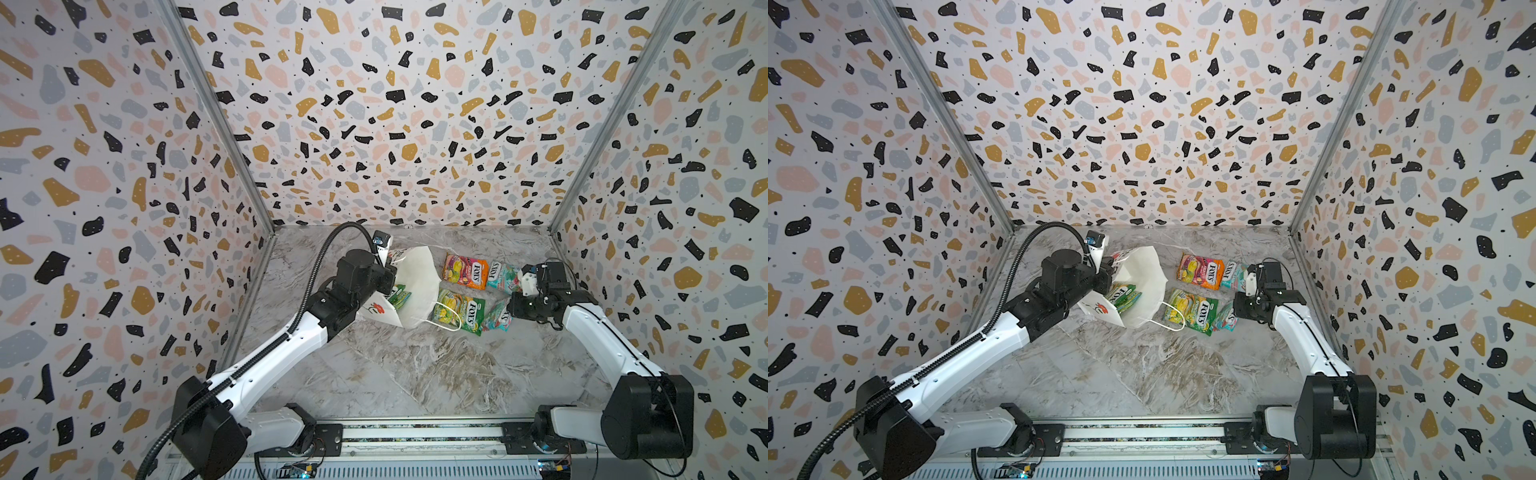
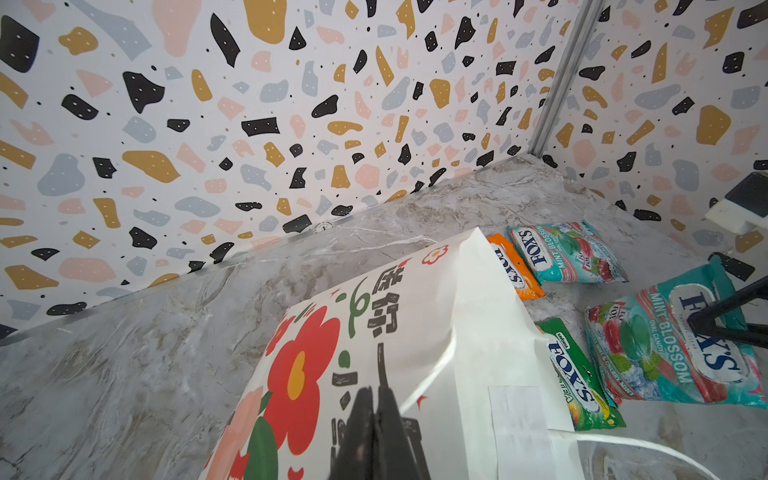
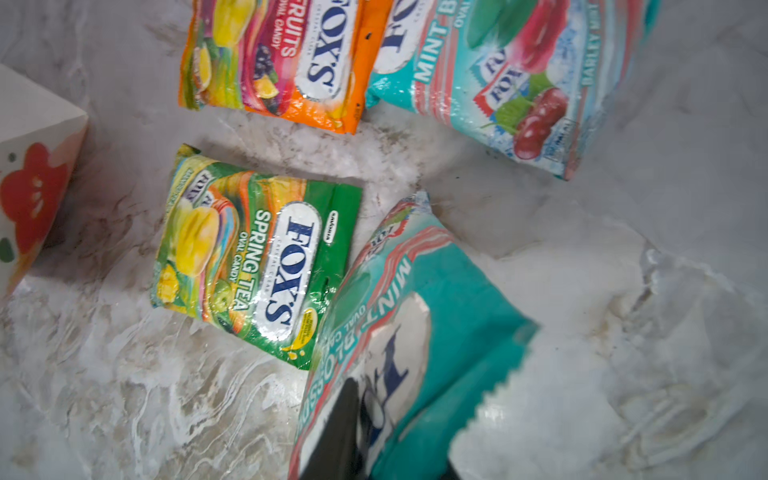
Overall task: Take the snacks out of the paper bag
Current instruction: 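Lower the teal packet onto the table and open the right gripper, then move the right gripper back over the bag opening and lower inside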
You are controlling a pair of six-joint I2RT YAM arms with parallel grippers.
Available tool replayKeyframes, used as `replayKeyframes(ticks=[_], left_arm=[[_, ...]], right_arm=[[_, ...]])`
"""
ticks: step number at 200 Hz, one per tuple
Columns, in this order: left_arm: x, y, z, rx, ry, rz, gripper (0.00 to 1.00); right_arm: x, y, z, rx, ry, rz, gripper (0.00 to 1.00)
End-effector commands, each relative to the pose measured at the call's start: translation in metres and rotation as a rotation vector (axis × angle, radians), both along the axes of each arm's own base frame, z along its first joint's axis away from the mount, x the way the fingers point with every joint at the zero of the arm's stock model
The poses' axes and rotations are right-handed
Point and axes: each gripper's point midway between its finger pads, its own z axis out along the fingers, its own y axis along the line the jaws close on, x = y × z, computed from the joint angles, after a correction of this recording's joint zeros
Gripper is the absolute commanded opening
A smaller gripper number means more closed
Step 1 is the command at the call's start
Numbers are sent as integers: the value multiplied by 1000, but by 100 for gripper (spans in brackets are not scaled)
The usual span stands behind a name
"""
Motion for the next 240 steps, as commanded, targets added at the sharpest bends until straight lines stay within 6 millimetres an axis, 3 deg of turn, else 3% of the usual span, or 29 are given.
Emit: replayKeyframes(ticks=[1, 29, 86, 124, 147, 170, 211, 240], left_arm=[[2, 0, 19, -13, -33, 1, 0], [2, 0, 19, -13, -33, 0, 0], [1, 0, 19, -13, -33, 1, 0], [1, 0, 19, -14, -34, -1, 0], [0, -1, 20, -15, -33, -9, 0], [-1, -3, 20, -16, -35, -24, 0], [-7, -9, 24, -31, -44, -72, 0], [-11, -11, 29, -49, -65, -96, 0]], right_arm=[[-2, -16, -3, -78, 13, -50, 25], [-2, -27, -7, -128, 20, -91, 38], [-1, -48, -7, -219, 13, -180, 54], [-3, -72, 6, -320, -41, -274, 60], [-1, -72, 18, -308, -96, -289, 61], [7, -44, 36, -168, -197, -195, 61], [4, 47, 73, 249, -313, 104, 61], [-10, 110, 93, 403, -320, 275, 60]])
